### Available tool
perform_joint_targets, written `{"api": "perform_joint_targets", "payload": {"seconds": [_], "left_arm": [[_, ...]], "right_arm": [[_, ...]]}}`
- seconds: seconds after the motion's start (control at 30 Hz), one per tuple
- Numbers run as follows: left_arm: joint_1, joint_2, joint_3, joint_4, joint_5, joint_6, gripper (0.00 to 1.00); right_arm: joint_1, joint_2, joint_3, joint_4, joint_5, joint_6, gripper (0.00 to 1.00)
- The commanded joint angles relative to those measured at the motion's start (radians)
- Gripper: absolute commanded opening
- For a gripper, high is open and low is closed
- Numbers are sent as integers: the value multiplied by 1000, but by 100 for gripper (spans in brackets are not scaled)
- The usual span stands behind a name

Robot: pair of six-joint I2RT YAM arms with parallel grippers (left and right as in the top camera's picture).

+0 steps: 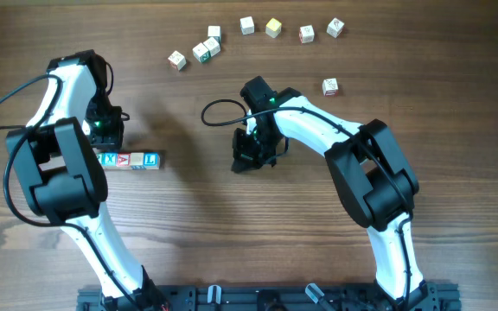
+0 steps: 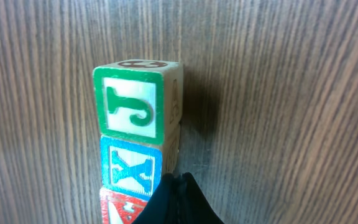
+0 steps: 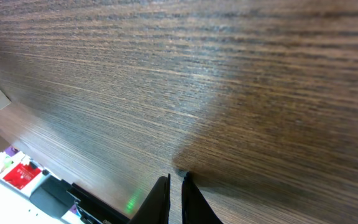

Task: Form a horizontal line

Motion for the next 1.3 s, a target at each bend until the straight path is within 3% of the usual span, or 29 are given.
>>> {"api": "perform_joint_targets", "payload": {"seconds": [0.0,0.43,0.8,1.27], "left_arm": [[1,10,-6,-9,-25,-7,4],[1,10,-6,-10,-25,-7,4],[4,10,-6,140,-97,-6,4],[69,10,-6,88,-106,-6,4]], "right_arm": [[-10,77,-43,-4,280,14,11],[-10,77,-43,-4,279,14,11],[-10,77,-43,-5,280,13,10],[-10,77,-43,-4,280,13,10]]}}
